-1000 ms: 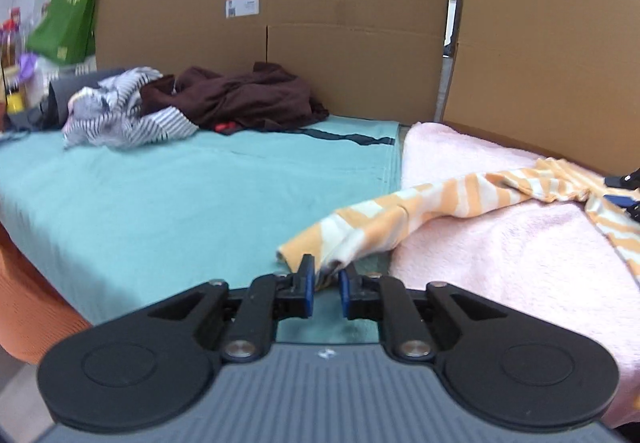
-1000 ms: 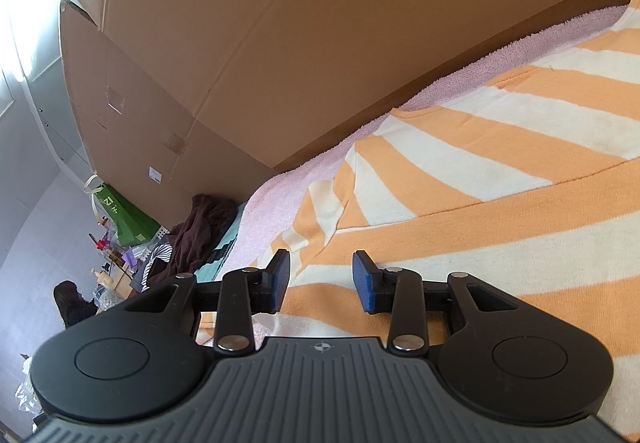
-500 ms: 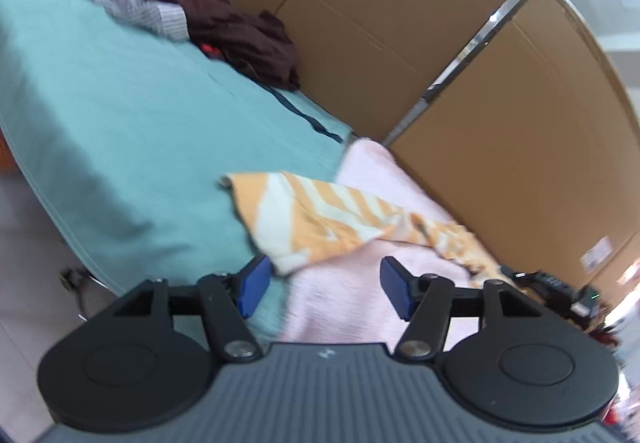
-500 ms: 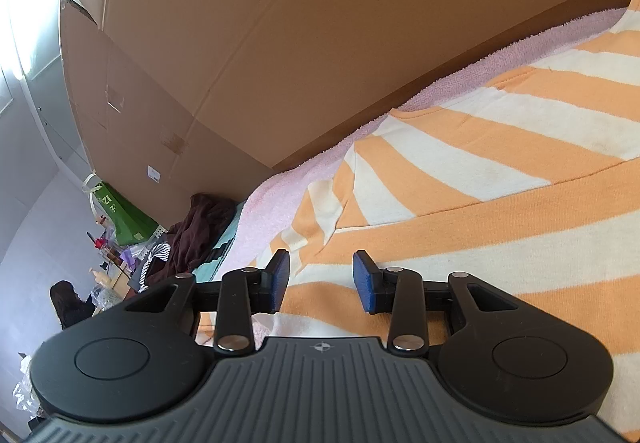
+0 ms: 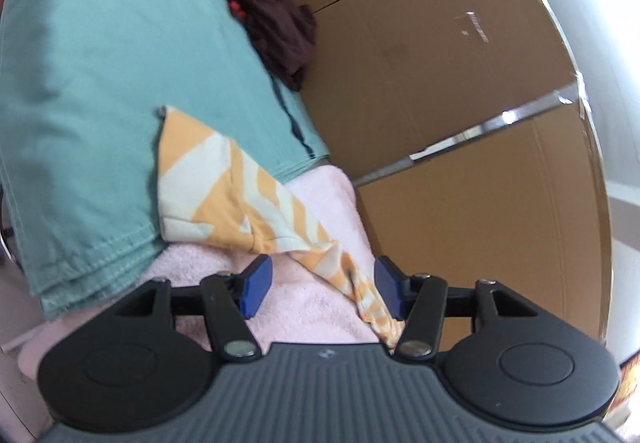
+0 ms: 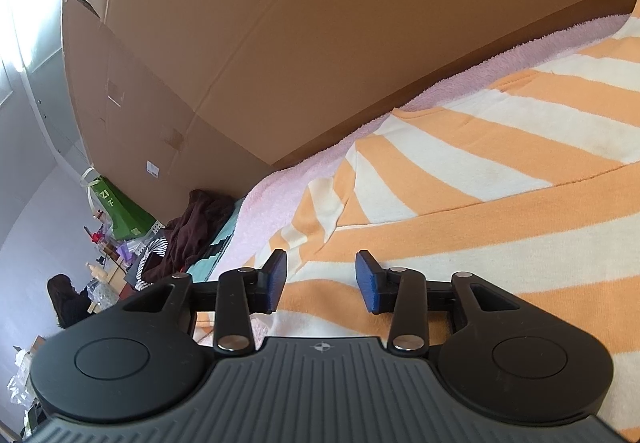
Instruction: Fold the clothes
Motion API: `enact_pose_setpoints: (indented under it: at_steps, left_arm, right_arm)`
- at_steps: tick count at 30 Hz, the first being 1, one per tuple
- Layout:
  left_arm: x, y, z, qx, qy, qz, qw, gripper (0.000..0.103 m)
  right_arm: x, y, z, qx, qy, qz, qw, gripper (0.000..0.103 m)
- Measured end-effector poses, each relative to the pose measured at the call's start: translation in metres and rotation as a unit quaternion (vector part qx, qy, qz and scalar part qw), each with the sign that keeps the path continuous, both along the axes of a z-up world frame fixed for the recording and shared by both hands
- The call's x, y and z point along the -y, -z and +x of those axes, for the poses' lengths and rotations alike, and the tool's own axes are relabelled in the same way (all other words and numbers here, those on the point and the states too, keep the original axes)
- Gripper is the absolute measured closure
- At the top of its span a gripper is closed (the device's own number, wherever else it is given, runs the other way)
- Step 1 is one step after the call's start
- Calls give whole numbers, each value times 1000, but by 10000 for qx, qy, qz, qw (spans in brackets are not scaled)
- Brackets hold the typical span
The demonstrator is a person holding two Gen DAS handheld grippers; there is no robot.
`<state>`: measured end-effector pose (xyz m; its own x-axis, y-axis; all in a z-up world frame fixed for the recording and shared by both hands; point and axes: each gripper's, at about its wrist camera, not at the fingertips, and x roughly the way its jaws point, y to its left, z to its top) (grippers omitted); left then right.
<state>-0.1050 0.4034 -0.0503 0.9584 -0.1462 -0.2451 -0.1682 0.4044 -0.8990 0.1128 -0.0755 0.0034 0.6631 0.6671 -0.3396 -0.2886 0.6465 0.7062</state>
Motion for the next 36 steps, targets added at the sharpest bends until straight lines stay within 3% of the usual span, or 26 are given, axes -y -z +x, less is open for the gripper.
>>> enact_pose_setpoints:
  at_steps: [5,7,11,14,18,22,24,26,31,33,35,36]
  left_arm:
    - [2,1,6,-114,-416,-50,9991,44]
    - [-5,2,5,-196,-574,-301,9977,42]
    - [-8,-1,7,-304,-569,-989,9930,25]
    - [-9,-5,8,-634,-884,-1118,9878,23]
    - [-15,1,4,-755,-1230,-1605,9764,24]
    - [-20,-1,4,-758,-1411,-1483,9759,26]
    - [-22,-1,5,-686,-1472,-1569,9742,21]
    - [-22,-4,7,-579,-1453,-1423,9774,34]
    - [-14,-14,13,-606,-1502,-507,9855,39]
    - [-18,-8,16,-703,-1535,-441,9846,47]
    - [-22,-2,19,-807,-1573,-361,9836,72]
    - [-23,-1,21,-836,-1565,-249,9838,75]
  right_arm:
    - [-2,-1,0,10,-4,-49,10000,62]
    - [-2,-1,0,14,-7,-70,10000,61]
    - [-4,-1,-1,16,-1,-85,10000,61]
    - [-5,-1,-1,18,-4,-105,9999,61]
    - [-5,-2,-2,22,-8,-123,9999,61]
    - [-6,-2,-3,27,-14,-152,9999,61]
    - [-6,-2,-3,30,-13,-163,9999,60]
    - [-7,-3,-3,31,-10,-175,9998,60]
    - [-8,-4,-5,36,6,-211,9998,60]
    - [-9,-4,-5,37,5,-220,9998,60]
    - [-9,-4,-5,38,5,-225,9997,60]
    - [-9,-4,-5,38,6,-228,9997,60]
